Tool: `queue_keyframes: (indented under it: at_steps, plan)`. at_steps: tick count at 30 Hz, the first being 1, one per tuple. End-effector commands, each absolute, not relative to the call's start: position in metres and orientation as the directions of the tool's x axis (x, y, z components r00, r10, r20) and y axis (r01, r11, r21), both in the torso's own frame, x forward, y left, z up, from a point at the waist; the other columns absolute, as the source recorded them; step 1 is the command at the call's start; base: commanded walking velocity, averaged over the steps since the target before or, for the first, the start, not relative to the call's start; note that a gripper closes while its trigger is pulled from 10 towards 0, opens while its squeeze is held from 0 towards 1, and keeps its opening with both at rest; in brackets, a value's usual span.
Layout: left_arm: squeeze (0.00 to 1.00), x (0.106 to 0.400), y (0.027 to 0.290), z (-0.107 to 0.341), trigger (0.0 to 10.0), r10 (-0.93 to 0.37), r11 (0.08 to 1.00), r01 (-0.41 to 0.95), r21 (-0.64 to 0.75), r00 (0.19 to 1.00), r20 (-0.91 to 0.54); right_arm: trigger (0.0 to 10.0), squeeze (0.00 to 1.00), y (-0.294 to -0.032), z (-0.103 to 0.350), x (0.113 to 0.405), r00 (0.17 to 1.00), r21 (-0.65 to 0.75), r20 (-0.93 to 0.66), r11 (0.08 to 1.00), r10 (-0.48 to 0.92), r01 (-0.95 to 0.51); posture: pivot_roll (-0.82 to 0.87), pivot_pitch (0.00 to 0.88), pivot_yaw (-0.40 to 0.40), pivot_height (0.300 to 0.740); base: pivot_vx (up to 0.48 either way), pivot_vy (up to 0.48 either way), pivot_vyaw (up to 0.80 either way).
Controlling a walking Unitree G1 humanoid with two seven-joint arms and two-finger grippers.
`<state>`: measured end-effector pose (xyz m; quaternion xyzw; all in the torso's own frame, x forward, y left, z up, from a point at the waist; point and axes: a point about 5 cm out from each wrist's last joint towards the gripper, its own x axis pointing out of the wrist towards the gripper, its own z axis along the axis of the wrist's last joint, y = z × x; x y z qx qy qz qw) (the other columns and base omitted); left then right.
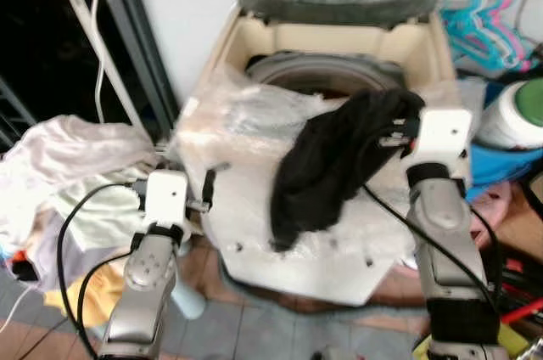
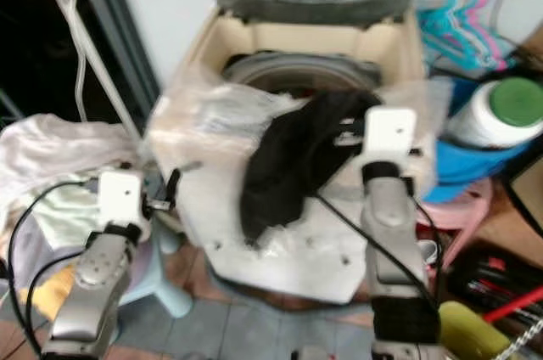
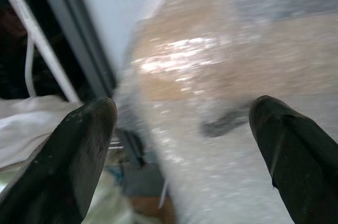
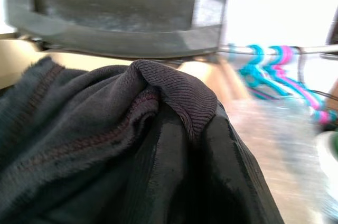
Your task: Clothes washing
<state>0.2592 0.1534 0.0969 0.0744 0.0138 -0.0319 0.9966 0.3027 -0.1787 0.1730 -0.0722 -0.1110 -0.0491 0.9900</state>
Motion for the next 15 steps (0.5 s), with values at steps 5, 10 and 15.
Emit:
queue_keyframes:
  at_steps: [5,10,15]
  plan:
    - [0.00,0.257,0.172,0.096,10.0,0.022,0.994,-0.017,0.105,0.998,-0.050,10.0,0.00,-0.145,0.165,0.303,0.976,-0.106,0.185,0.990,0.117,-0.098,-0.03,0.016,0.054,0.740,0.000,0.000,0.00]
    - [0.00,0.252,0.174,0.098,10.0,0.010,0.995,-0.006,0.102,0.999,-0.032,10.0,0.00,-0.141,0.165,0.305,0.970,-0.107,0.188,0.985,0.152,-0.133,-0.02,0.014,0.056,0.740,0.140,0.000,0.00]
    - [0.00,0.252,0.174,0.098,10.0,0.007,0.995,-0.003,0.096,0.999,-0.038,10.0,0.00,-0.124,0.189,0.317,0.897,-0.236,0.266,0.926,0.354,-0.295,-0.02,0.017,0.059,0.740,0.361,0.000,0.00]
